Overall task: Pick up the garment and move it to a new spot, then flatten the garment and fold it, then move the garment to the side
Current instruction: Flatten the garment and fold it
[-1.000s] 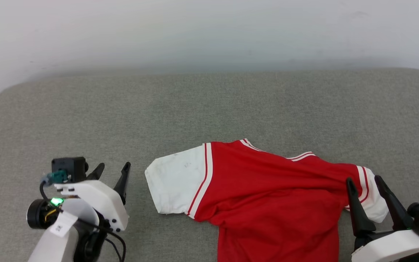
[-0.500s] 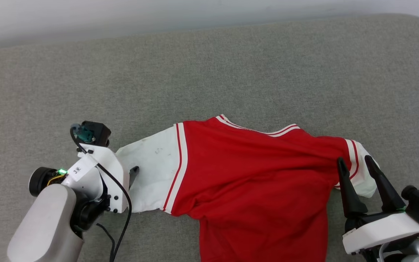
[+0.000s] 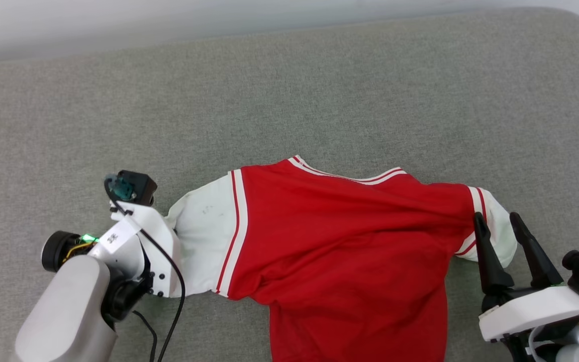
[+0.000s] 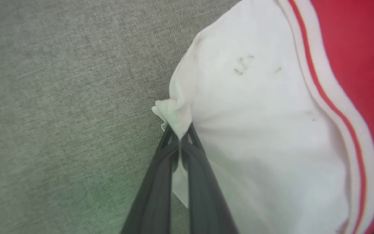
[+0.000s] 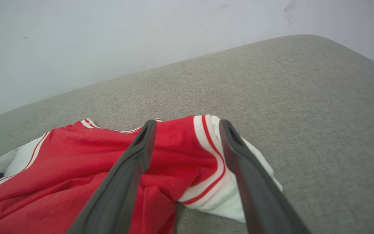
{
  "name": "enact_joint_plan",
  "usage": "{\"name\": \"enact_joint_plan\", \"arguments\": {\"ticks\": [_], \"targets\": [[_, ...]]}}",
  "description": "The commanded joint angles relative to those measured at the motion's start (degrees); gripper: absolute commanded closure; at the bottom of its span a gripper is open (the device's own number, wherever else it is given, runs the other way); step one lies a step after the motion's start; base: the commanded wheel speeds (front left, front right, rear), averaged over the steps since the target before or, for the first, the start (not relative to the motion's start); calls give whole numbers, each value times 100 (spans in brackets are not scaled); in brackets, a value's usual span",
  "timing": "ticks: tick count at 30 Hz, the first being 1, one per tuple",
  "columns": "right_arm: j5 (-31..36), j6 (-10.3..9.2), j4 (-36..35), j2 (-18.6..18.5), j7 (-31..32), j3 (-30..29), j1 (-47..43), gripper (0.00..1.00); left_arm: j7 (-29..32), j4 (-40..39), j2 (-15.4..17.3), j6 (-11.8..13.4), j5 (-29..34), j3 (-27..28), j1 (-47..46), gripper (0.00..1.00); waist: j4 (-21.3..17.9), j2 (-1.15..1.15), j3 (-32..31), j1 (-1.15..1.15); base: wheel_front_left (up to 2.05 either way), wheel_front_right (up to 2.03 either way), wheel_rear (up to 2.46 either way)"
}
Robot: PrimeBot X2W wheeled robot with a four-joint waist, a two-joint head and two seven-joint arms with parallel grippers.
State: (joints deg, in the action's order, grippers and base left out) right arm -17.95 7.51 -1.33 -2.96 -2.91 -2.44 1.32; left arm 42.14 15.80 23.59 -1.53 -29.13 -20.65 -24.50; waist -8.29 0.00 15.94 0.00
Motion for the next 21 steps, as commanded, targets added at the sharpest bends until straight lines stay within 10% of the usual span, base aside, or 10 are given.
{"name": "enact_joint_plan", "arguments": {"ticks": [1, 21], "targets": [[-50, -4, 44, 4, 34, -53, 52, 0, -95, 142, -70, -24, -8, -58, 239, 100, 34, 0, -83, 0, 0, 0, 0], [-1283, -4, 1284, -1356, 2704, -620, 491, 0, -1645, -1310, -45, 741, 229, 440, 932, 100, 592, 0, -652, 0, 0, 0, 0]]}}
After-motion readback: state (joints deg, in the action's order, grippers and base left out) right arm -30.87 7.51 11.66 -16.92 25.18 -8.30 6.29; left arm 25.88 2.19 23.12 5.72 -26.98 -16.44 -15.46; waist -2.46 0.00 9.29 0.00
